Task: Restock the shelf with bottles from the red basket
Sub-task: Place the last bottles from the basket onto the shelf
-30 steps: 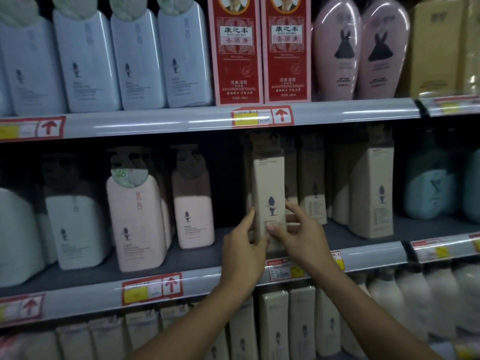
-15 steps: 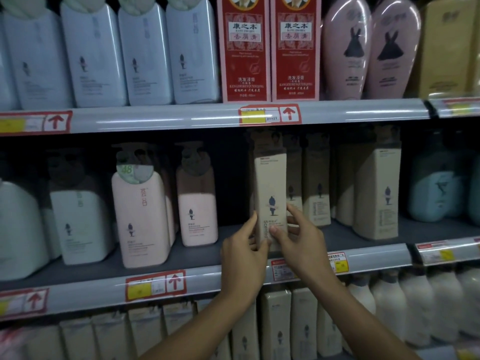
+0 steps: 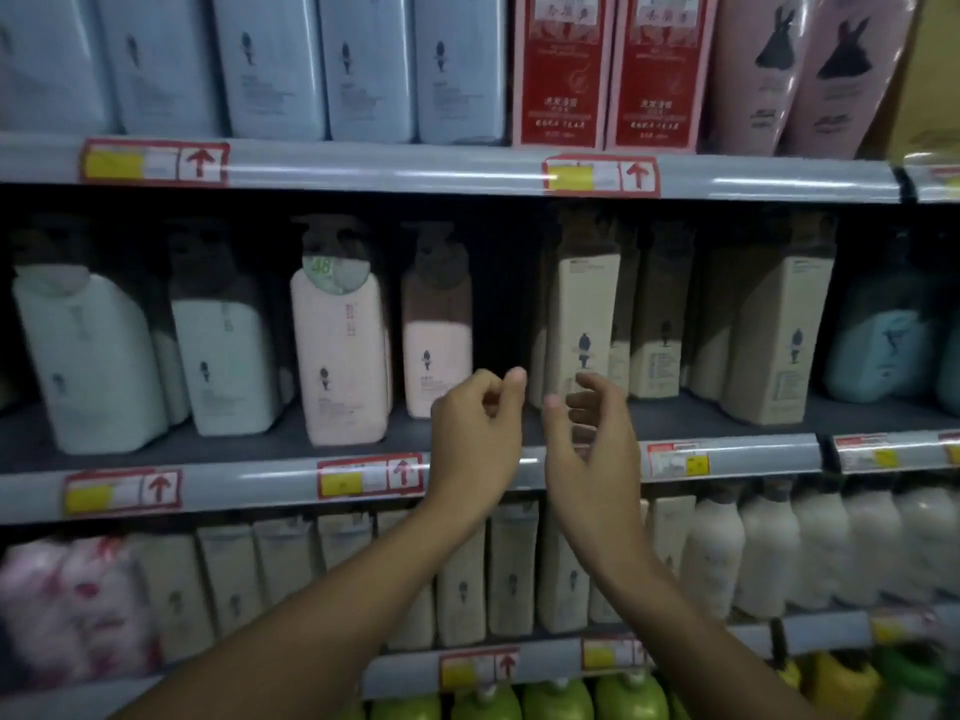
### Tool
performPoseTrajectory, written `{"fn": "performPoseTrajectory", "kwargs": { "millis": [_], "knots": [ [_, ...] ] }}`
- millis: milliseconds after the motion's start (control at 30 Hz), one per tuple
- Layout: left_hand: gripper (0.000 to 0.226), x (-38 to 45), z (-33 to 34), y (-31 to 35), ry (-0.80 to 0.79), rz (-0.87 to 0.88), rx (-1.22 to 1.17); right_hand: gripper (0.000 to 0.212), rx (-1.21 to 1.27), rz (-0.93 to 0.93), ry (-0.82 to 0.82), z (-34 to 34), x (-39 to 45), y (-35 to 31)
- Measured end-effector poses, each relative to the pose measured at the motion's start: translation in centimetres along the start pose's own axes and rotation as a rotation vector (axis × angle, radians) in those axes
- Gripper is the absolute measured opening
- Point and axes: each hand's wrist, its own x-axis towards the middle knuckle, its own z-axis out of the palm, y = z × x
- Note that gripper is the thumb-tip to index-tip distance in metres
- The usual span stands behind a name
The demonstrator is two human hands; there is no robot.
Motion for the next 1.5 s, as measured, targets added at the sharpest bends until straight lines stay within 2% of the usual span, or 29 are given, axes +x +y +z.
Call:
{"fn": "performPoseTrajectory", "kwargs": {
  "millis": [67,100,200,267,333,367,433,467,533,600,667,700,767,833,933,1033,1100,1167,1267,1400,1500],
  "knots": [
    [0.047,-2.2,-2.9,-0.6,-0.013,0.007,0.042,0.019,0.011,-0.007,-0.064,1.5,-3.2,-0.5],
    [0.045,-3.6,-4.4,-1.4,-0.036,0.008,0.073,0.014,0.008,-0.008,-0.102,2.3,-5.1,-0.6],
    [0.009,-9.3,-9.6,-6.0,-0.187,-0.089,0.064,0.036,-0.017,0.020,-0.274,4.8,-11.5,0.9],
    [0.003,-13.7,-13.1,-10.2,-0.270,-0.171,0.101,0.041,-0.059,0.040,-0.428,6.7,-15.9,2.4],
    [0.019,-18.4,-16.5,-14.4,-0.319,-0.283,0.242,0.019,-0.088,0.058,-0.569,8.5,-20.7,4.8],
    [0.029,-20.8,-18.3,-16.0,-0.341,-0.346,0.286,0.016,-0.087,0.087,-0.634,9.2,-23.0,6.0],
    [0.036,-25.4,-21.9,-18.9,-0.356,-0.480,0.356,0.037,-0.073,0.140,-0.709,9.9,-27.0,8.7],
    [0.039,-27.6,-23.5,-20.1,-0.343,-0.547,0.402,0.040,-0.090,0.167,-0.734,10.0,-28.8,10.2],
    [0.040,-30.8,-26.1,-22.3,-0.386,-0.667,0.512,0.029,-0.224,0.206,-0.798,10.1,-31.4,12.4],
    [0.010,-32.1,-27.0,-23.0,-0.550,-0.707,0.591,0.006,-0.407,0.239,-0.907,10.8,-32.9,13.9],
    [0.036,-32.4,-27.1,-23.1,-0.636,-0.658,0.652,0.029,-0.538,0.223,-1.075,12.2,-34.4,14.6],
    [0.041,-32.2,-27.5,-22.9,-0.674,-0.667,0.699,0.034,-0.558,0.225,-1.166,13.1,-35.0,14.9],
    [0.056,-32.5,-28.9,-23.8,-0.820,-0.715,0.806,0.020,-0.573,0.250,-1.313,14.8,-36.5,15.5],
    [0.078,-33.4,-30.7,-25.2,-0.967,-0.804,0.841,0.031,-0.535,0.308,-1.424,16.5,-38.2,15.8],
    [0.083,-35.1,-31.5,-26.4,-1.097,-0.860,0.845,0.045,-0.467,0.301,-1.602,18.5,-40.7,15.7],
    [0.062,-36.7,-30.7,-27.2,-1.228,-0.778,0.852,0.059,-0.449,0.262,-1.682,19.1,-42.6,16.4],
    [0.042,-36.6,-30.0,-27.5,-1.241,-0.698,0.860,0.059,-0.451,0.216,-1.690,18.7,-43.1,17.0],
    [0.040,-35.9,-29.1,-27.7,-1.234,-0.693,0.846,0.058,-0.482,0.215,-1.713,18.3,-43.1,17.6],
    [0.066,-35.4,-27.5,-28.0,-1.293,-0.753,0.788,0.062,-0.513,0.266,-1.776,17.6,-42.8,18.5],
    [0.093,-35.5,-25.7,-28.6,-1.444,-0.873,0.839,0.063,-0.355,0.392,-1.817,17.0,-43.7,19.1],
    [0.116,-35.7,-25.3,-28.8,-1.484,-0.940,0.883,0.076,-0.193,0.479,-1.742,17.1,-45.2,18.5]
  ]
}}
